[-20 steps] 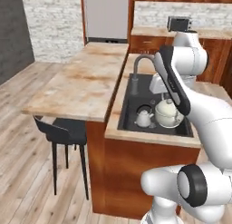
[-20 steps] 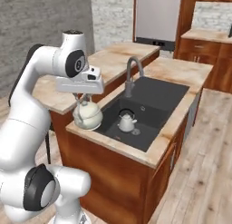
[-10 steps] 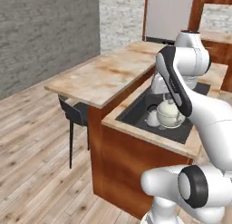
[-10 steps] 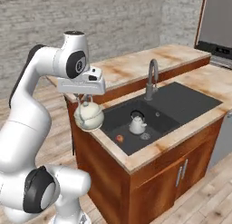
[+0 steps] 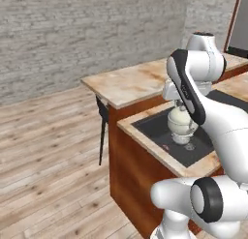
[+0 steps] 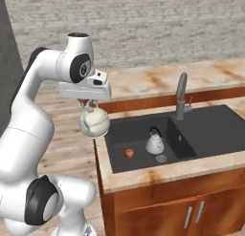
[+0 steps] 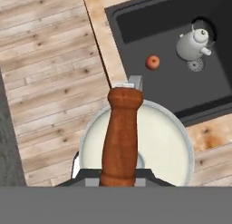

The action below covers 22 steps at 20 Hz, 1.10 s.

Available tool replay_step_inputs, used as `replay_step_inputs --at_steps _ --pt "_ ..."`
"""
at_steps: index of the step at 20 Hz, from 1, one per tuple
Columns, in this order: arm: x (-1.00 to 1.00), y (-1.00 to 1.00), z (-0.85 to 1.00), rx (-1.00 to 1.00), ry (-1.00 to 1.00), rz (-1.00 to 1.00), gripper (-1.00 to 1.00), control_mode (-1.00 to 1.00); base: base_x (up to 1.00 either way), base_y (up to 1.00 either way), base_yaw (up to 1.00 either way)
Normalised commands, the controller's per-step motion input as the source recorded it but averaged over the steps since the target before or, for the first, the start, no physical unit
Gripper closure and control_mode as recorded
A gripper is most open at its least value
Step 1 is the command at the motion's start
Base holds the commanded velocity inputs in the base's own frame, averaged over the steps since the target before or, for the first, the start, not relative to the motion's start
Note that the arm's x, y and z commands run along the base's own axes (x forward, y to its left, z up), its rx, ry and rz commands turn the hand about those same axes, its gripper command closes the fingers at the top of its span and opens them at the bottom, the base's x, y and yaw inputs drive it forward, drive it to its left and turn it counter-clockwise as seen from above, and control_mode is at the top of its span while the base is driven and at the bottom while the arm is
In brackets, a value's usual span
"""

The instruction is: Pick the kettle and kettle and place them in the sink. Then turn on the water.

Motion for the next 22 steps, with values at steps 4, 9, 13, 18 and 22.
replay_step_inputs --at_steps 4,9,13,18,22 --pt "0.0 0.0 0.0 0.0 0.0 0.0 1.0 1.0 -0.11 -1.0 0.58" --pt "0.0 0.0 0.0 0.0 0.0 0.0 1.0 1.0 -0.32 -1.0 0.47" --pt "0.0 0.0 0.0 0.0 0.0 0.0 1.0 1.0 -0.34 -1.0 0.37" --pt "0.0 0.0 0.0 0.0 0.0 0.0 1.0 1.0 -0.03 -1.0 0.26" --pt "0.0 0.0 0.0 0.0 0.0 0.0 1.0 1.0 0.03 -0.93 0.2"
